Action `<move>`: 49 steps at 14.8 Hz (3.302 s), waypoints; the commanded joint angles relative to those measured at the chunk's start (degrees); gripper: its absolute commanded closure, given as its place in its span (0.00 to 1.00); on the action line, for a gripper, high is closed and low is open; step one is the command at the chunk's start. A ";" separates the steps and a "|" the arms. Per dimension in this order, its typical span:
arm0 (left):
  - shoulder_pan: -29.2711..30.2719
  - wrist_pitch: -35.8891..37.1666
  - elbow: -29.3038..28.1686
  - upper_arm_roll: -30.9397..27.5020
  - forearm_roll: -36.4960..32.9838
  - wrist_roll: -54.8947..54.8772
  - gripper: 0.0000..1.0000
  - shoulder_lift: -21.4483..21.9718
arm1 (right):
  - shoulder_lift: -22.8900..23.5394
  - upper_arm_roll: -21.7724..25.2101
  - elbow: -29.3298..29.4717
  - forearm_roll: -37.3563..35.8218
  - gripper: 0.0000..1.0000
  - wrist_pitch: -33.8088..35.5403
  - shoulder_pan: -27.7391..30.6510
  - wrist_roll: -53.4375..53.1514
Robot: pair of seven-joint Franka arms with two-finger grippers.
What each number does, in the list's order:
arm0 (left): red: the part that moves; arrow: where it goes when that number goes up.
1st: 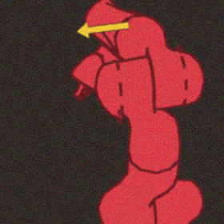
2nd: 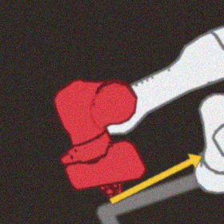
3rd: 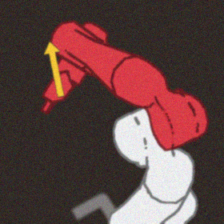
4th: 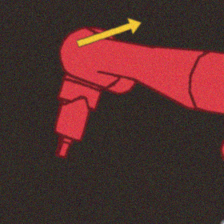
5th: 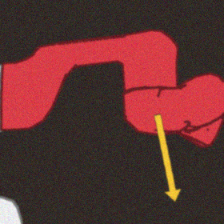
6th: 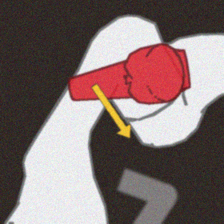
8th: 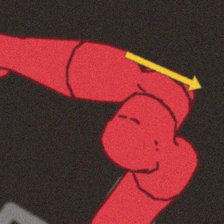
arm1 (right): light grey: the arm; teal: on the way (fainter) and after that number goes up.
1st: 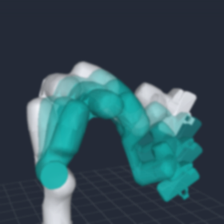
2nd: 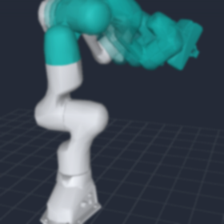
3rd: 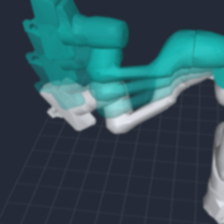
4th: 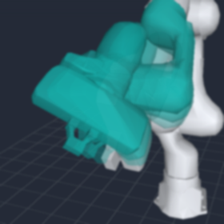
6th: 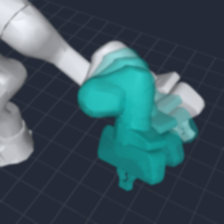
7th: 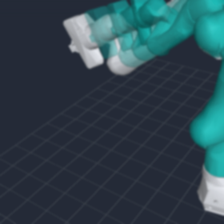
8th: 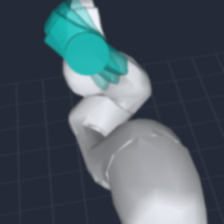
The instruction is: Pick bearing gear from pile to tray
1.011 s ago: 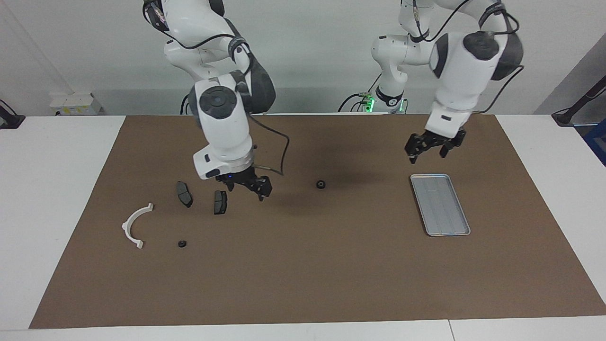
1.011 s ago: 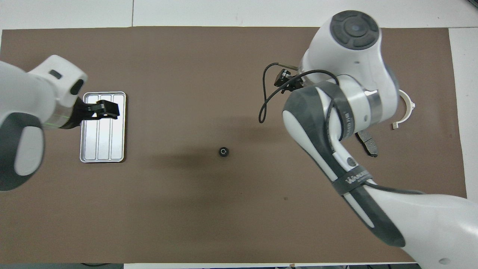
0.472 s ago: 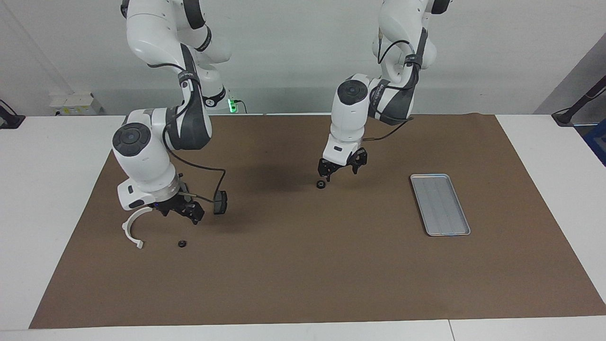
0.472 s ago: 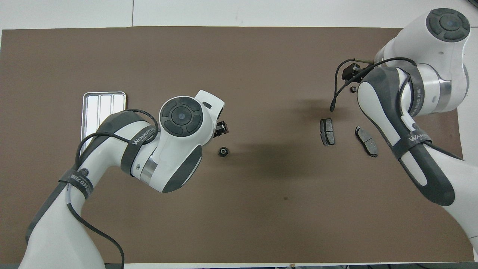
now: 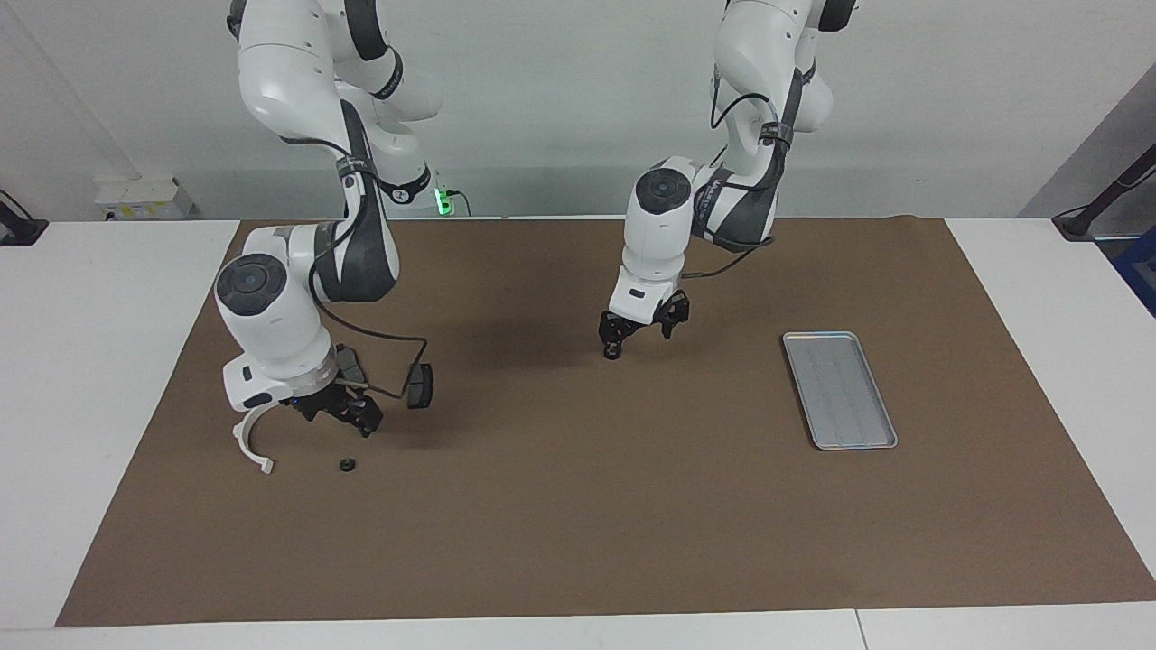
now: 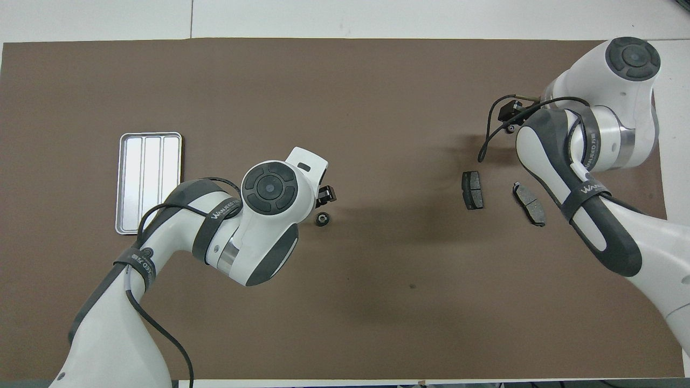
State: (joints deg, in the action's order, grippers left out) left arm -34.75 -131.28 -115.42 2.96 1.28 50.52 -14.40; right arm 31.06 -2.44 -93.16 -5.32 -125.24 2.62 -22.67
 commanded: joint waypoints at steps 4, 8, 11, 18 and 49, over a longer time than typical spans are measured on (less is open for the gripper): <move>-4.01 -5.82 -1.65 -1.11 3.38 1.34 0.00 -1.06 | 1.46 -0.90 0.26 -0.74 0.04 -2.81 0.55 -2.38; -3.49 -7.06 -1.74 -1.29 3.29 0.20 0.00 -2.82 | 3.03 -0.99 0.52 -0.74 0.04 -4.92 0.28 -2.65; -3.31 -6.98 -2.35 -1.37 3.20 -0.15 0.00 -2.83 | 3.13 -0.99 0.52 -0.74 0.09 -5.27 0.11 -2.65; -3.48 -7.06 -3.06 -1.46 2.50 -0.15 0.23 -3.53 | 3.22 -0.99 0.26 -0.57 0.55 -5.19 0.28 -2.65; 36.33 -5.56 -14.04 -1.81 -2.86 -54.56 1.00 10.10 | -9.45 -3.72 3.79 6.55 1.00 12.34 -26.33 -39.53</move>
State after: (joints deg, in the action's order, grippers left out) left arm 2.51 -134.07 -127.87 1.94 -1.96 -4.68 -3.83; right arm 21.12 -6.38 -86.31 -0.02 -107.64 -22.09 -57.46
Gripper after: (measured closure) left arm 0.643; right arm 0.767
